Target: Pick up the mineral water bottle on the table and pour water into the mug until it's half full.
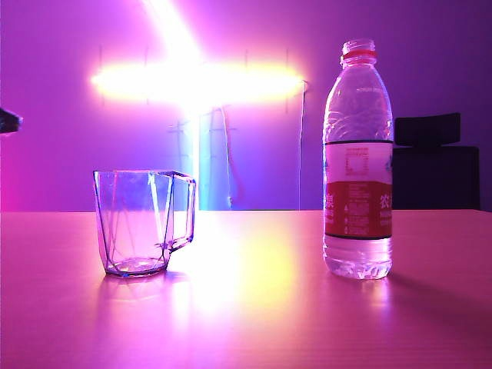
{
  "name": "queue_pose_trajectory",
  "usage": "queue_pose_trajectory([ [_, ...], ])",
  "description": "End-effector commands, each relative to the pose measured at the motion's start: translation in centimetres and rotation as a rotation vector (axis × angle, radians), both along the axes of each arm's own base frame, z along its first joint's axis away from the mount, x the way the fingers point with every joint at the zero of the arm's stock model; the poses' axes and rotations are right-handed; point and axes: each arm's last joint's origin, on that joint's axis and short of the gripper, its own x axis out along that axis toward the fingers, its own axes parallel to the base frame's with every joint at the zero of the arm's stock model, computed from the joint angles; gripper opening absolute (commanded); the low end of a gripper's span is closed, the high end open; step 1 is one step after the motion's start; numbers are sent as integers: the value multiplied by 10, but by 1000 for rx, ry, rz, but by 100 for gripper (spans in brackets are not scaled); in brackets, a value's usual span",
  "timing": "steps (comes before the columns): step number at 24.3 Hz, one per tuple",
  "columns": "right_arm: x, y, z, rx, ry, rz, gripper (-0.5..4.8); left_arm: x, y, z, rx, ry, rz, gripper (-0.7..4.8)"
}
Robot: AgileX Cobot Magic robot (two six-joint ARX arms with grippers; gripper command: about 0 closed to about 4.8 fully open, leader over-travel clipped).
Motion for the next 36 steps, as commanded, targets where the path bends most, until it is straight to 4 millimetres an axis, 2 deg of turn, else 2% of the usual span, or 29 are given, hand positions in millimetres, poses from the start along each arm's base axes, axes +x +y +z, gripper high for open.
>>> queue_pose_trajectory([
  [1, -4, 2, 17, 14, -27, 45, 135, -4, -4, 3, -13, -11, -64, -2],
  [4, -9, 5, 33, -44, -82, 56, 257, -4, -5, 3, -13, -10, -80, -2],
  [5, -10, 7, 40, -77, -107, 61, 378, -4, -5, 3, -13, -10, -80, -2],
  [7, -8, 10, 39, -107, -99, 76, 479, -4, -5, 2, -13, -10, -80, -2],
  [12, 14, 26, 25, -204, 24, 158, 479, -1, -7, -3, 30, 43, -80, -2],
  [16, 37, 43, 19, -264, 23, 210, 479, -1, -7, -4, 38, 53, -80, -2],
  [21, 74, 59, -3, -258, 15, 220, 479, -1, -7, -4, 38, 54, -81, -2],
  [29, 107, 74, -32, -229, -35, 276, 479, -1, -7, -4, 38, 53, -80, -2],
  [33, 122, 80, -36, -207, -16, 292, 479, -1, -7, -4, 38, 52, -80, -2],
  [36, 126, 81, -36, -207, -16, 294, 479, -1, -7, -4, 37, 52, -80, -2],
])
